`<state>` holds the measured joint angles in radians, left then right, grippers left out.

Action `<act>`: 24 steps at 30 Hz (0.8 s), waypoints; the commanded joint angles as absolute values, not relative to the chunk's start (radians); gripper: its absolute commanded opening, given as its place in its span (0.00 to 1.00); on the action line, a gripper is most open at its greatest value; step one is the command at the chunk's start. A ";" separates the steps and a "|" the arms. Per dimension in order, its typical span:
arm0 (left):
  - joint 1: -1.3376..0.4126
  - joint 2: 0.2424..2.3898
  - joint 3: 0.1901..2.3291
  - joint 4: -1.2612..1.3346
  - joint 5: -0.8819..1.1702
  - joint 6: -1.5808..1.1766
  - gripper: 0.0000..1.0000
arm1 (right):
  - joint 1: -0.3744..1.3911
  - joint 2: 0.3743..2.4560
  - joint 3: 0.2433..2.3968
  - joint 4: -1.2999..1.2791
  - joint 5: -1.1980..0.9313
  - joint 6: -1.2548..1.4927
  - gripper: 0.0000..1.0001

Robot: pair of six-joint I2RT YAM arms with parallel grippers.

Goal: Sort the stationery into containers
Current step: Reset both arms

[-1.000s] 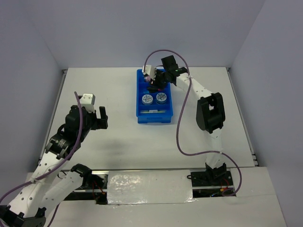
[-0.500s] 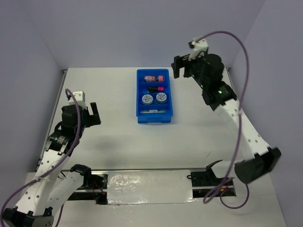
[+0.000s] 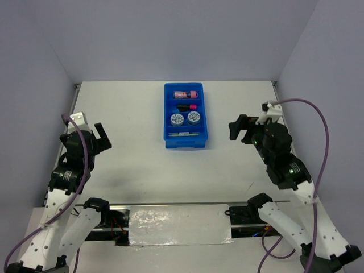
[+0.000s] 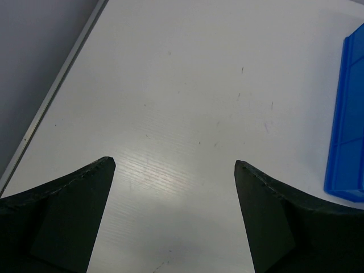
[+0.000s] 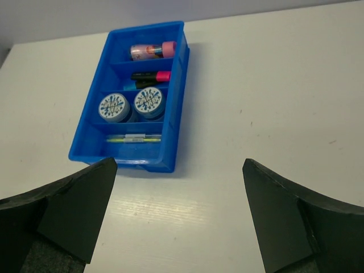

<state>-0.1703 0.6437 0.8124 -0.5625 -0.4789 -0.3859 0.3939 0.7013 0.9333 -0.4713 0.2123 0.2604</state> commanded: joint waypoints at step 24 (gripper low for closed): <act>-0.170 0.537 0.822 -0.584 -0.479 -0.466 0.99 | 0.393 0.337 0.864 -0.652 0.285 0.298 1.00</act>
<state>-0.1707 0.5415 0.8143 -0.6144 -0.4919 -0.4522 0.3939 0.3382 0.8772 -0.6846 0.2955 0.2852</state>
